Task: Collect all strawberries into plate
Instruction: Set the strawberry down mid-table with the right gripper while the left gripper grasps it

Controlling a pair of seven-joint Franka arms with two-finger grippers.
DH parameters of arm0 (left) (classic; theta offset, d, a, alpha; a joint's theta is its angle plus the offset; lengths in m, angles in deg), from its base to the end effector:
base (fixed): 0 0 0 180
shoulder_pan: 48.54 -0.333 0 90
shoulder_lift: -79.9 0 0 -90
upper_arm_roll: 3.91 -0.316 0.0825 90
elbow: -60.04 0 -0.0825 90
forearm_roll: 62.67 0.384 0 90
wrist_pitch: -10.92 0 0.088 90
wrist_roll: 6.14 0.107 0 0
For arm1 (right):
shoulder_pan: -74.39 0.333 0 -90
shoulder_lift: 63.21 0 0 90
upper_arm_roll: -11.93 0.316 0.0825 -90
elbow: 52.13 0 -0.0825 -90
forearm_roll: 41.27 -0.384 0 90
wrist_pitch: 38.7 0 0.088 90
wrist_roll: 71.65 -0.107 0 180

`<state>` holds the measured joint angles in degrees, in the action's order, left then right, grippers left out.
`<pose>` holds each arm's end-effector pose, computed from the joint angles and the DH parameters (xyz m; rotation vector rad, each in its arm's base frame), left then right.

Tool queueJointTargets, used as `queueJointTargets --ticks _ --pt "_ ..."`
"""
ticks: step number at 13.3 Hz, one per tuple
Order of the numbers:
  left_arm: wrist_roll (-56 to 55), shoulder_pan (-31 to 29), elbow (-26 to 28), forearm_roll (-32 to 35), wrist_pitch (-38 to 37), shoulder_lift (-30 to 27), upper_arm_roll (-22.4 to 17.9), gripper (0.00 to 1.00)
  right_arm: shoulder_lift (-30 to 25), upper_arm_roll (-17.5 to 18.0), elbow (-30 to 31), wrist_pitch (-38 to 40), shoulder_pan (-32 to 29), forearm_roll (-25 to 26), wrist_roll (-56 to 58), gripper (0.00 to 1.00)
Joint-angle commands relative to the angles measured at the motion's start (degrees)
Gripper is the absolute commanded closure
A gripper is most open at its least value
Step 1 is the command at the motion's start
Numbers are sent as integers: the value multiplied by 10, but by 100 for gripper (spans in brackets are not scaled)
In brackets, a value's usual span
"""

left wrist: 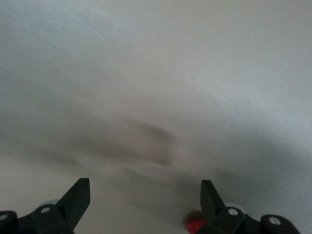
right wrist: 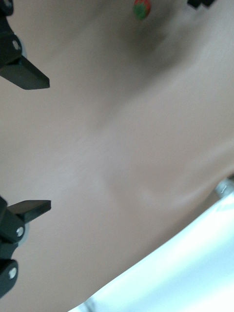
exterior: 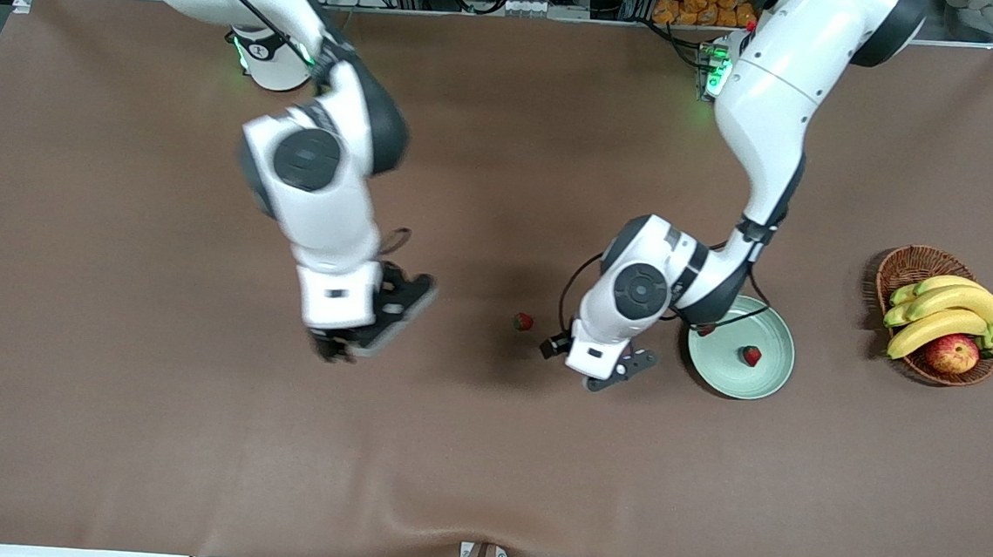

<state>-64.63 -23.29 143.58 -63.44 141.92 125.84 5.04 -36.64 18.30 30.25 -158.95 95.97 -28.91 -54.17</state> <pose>0.6109 -0.3905 0.2136 2.9434 0.7227 -0.0967 0.6405 0.3124 0.4465 2.7187 1.2573 0.3202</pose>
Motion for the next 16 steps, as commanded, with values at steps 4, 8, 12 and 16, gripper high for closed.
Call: queueJointTargets --ticks 4,8,12,16 --pt "-19 49 -34 -12 37 40 -9 13 -158 6 106 74 -120 -30 -46 0" --pt "-27 79 -34 -9 43 43 -10 19 -192 5 110 116 -159 -36 -70 0" --pt "-27 84 -32 -7 43 50 -11 31 -212 6 118 145 -182 -94 -170 0" --pt "-25 81 -32 -6 43 52 -11 37 -238 5 116 170 -207 -95 -191 0"
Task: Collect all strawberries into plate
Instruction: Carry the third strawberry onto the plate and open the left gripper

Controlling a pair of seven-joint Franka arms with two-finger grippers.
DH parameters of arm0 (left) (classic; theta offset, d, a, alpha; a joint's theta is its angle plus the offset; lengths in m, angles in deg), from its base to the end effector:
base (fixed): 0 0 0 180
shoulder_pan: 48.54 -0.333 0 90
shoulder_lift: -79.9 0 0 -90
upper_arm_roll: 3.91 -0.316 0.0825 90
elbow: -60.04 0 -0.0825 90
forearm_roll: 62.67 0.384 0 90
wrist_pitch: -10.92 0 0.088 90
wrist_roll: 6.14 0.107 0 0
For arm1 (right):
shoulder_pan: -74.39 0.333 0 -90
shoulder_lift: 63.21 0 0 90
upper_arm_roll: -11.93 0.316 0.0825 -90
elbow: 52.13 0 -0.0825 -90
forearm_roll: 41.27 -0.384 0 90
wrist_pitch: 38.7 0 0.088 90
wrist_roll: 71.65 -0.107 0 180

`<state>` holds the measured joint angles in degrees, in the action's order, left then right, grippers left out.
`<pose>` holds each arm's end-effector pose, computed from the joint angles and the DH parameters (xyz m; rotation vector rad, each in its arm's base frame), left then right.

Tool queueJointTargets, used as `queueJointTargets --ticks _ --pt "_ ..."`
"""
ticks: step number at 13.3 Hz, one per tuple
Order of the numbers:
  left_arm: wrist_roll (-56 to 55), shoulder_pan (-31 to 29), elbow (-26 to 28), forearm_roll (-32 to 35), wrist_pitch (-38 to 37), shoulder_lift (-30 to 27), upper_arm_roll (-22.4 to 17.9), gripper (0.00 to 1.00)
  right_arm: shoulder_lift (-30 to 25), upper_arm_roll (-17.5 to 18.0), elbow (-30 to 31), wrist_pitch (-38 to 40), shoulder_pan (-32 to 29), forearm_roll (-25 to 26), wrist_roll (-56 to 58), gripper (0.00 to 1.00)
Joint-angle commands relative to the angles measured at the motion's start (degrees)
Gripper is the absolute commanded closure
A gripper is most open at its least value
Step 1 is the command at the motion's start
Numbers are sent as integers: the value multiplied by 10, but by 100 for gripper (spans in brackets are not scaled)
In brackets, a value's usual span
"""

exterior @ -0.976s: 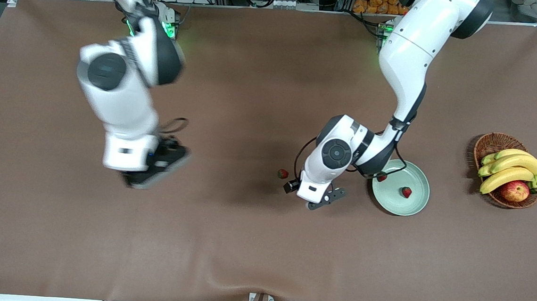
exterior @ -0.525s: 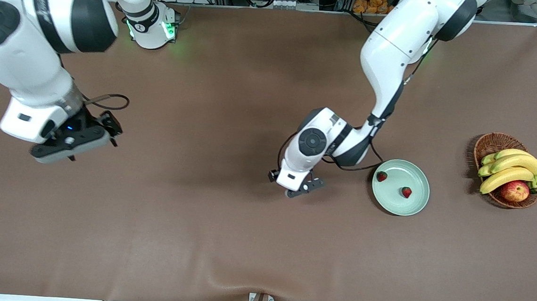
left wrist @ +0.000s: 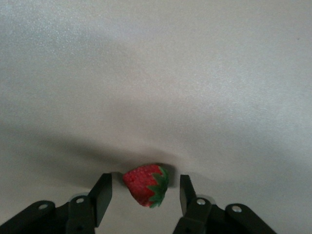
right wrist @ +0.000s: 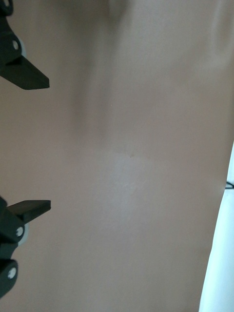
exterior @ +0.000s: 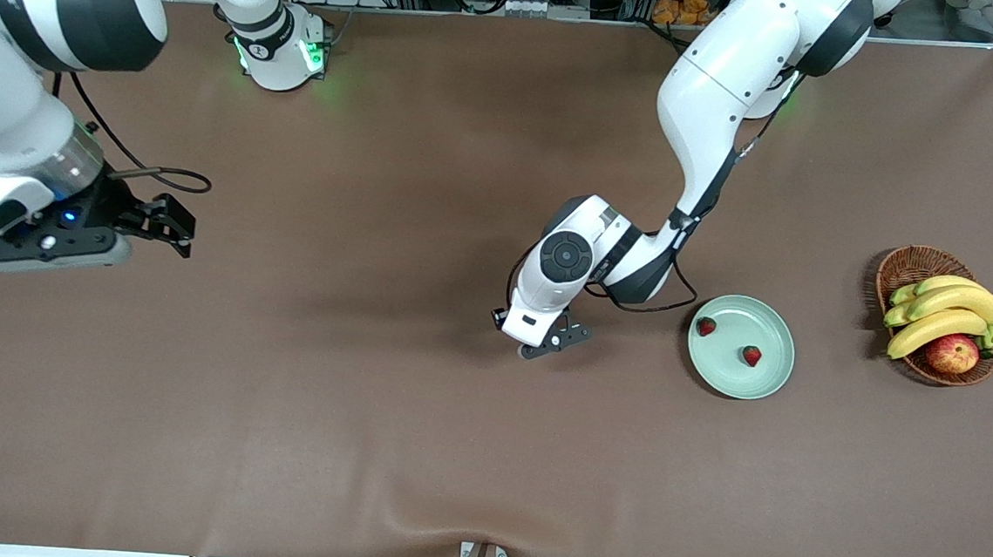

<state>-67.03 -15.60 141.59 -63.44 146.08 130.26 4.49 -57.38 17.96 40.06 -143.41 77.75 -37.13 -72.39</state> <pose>0.5631 -0.4675 0.1790 2.9523 0.6087 -0.0807 0.5990 0.0902 0.5716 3.0758 0.2529 0.1888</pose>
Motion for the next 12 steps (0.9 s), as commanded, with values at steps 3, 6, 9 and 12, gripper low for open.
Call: queueJointTargets --ticks 3,6,9,12 --pt "0 1 -12 -6 3 8 -6 73 -30 8 19 22 -33 -32 -8 0" --pt "2 -2 -12 5 3 -1 -7 100 -38 5 19 65 -61 -71 -5 0" --pt "7 -33 -11 20 -3 -31 -11 100 -73 -21 19 109 -56 -71 -4 0" --pt "62 -83 -10 29 -42 -81 -7 100 -85 -43 19 142 -56 -73 -5 0"
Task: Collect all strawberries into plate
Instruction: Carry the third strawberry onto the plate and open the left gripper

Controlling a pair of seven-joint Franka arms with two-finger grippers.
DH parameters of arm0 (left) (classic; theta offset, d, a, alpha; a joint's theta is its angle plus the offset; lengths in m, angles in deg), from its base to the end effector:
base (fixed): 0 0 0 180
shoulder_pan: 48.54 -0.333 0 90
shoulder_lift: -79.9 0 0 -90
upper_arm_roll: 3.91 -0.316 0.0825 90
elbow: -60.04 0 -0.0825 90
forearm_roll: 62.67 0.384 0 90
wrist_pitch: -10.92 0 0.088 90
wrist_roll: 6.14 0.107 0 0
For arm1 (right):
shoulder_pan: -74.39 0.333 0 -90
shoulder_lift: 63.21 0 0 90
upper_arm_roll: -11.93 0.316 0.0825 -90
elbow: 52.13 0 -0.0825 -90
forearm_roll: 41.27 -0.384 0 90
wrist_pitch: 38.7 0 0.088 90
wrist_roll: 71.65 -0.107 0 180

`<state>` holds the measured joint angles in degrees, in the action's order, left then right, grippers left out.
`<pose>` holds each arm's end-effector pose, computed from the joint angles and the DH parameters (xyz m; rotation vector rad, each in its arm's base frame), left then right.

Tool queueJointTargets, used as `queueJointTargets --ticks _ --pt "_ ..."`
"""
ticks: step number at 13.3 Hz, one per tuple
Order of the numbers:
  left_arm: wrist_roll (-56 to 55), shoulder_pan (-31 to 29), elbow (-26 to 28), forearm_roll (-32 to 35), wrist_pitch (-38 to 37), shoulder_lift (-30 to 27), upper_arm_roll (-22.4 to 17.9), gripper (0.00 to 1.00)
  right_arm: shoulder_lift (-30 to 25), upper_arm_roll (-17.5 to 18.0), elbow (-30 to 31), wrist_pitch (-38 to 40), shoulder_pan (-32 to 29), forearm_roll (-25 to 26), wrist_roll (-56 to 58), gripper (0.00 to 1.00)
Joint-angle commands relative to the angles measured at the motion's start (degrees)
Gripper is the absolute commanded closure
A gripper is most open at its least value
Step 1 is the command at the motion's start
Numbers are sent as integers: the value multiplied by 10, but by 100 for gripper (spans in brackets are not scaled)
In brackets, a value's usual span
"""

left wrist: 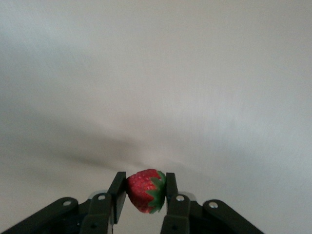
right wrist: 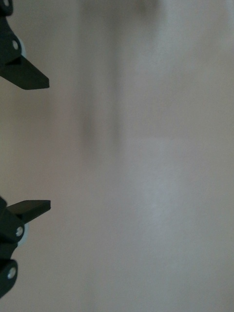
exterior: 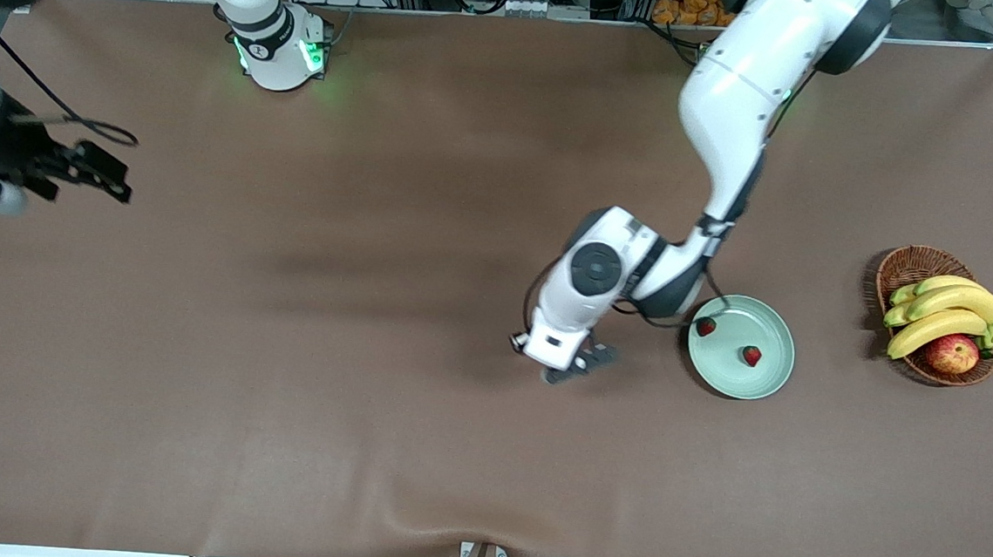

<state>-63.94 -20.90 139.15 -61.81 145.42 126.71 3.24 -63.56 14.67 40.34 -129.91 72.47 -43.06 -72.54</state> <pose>0.6275 -0.4101 0.2413 2.9045 0.6465 0.0781 0.5535 0.0113 0.6094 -3.1108 0.0033 0.0254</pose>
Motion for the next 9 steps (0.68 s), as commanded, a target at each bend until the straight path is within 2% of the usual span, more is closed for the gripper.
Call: queueJointTargets --ticks 1,5,9 --pt "55 -49 15 12 -55 -62 7 100 -24 -10 16 5 -4 -15 -6 0" --pt "215 -126 29 5 -149 -109 9 100 -32 -23 14 12 -5 -14 -7 0" --pt "355 -204 73 5 -189 -136 9 100 -30 -28 16 34 -9 -8 -16 0"
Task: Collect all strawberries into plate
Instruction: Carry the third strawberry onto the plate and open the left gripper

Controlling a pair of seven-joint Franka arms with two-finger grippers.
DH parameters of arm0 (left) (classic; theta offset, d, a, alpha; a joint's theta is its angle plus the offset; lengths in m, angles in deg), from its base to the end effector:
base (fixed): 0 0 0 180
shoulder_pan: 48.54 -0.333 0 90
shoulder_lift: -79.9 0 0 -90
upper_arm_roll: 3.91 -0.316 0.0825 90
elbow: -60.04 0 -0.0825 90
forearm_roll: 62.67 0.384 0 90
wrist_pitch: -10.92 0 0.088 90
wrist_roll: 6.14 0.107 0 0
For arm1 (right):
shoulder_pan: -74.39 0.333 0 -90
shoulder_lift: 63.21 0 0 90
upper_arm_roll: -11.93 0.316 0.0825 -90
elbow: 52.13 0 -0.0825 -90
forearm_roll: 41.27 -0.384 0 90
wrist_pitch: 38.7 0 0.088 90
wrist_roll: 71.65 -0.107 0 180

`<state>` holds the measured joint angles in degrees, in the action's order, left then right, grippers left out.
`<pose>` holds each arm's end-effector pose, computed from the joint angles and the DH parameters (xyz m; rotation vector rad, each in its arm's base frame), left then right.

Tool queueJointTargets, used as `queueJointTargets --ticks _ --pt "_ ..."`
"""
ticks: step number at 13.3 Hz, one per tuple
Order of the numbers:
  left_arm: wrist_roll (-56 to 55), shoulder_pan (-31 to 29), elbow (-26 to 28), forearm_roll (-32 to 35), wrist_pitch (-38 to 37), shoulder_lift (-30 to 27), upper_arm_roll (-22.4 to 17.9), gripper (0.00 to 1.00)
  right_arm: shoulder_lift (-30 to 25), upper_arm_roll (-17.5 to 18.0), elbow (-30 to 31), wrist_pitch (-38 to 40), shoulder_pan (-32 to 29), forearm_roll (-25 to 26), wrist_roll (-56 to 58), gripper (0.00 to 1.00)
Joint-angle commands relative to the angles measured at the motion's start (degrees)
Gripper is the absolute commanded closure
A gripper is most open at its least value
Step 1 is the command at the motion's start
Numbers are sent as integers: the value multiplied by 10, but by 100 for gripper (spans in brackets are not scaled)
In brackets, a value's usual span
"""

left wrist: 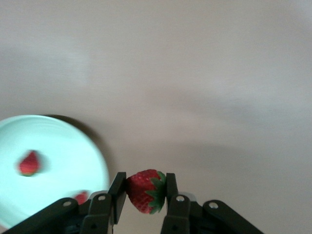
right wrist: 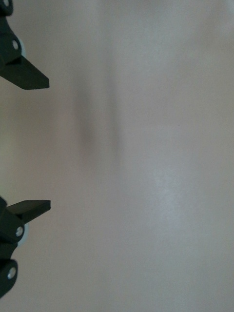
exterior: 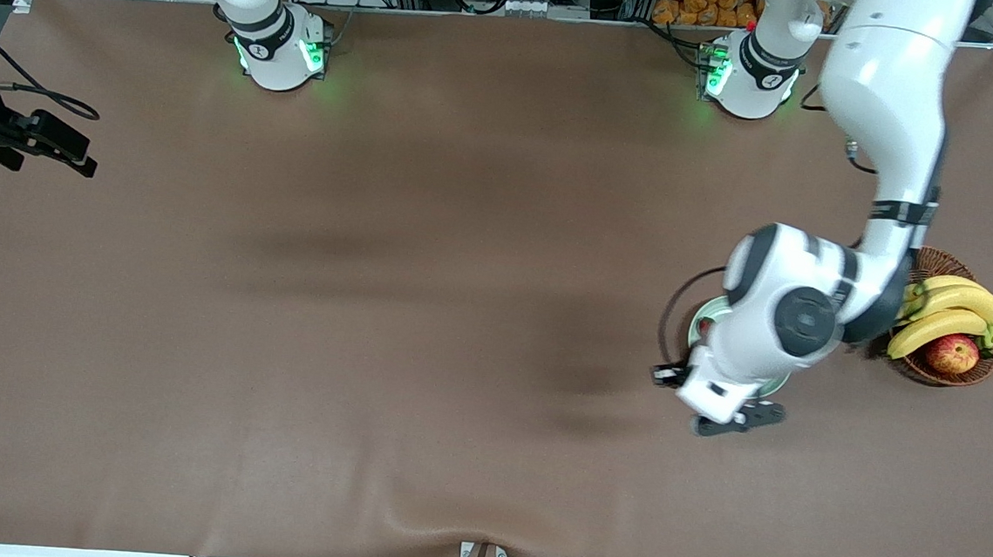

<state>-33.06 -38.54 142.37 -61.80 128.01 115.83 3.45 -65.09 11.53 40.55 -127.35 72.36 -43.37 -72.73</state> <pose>0.6878 -0.1966 0.3253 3.0765 0.2830 -0.0582 0.5408 -0.0190 0.6185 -3.1023 0.0948 0.0576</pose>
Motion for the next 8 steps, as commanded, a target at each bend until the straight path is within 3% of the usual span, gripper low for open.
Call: queueJointTargets --ticks 1,4,8 --pt "67 -45 48 4 -15 -25 7 100 -15 3 15 12 -9 -5 -16 0" --pt "111 -89 76 8 -6 -8 8 100 -13 2 14 16 -25 -5 -14 0" --pt "112 -92 116 4 28 -3 8 100 -12 3 14 9 -22 23 -7 0"
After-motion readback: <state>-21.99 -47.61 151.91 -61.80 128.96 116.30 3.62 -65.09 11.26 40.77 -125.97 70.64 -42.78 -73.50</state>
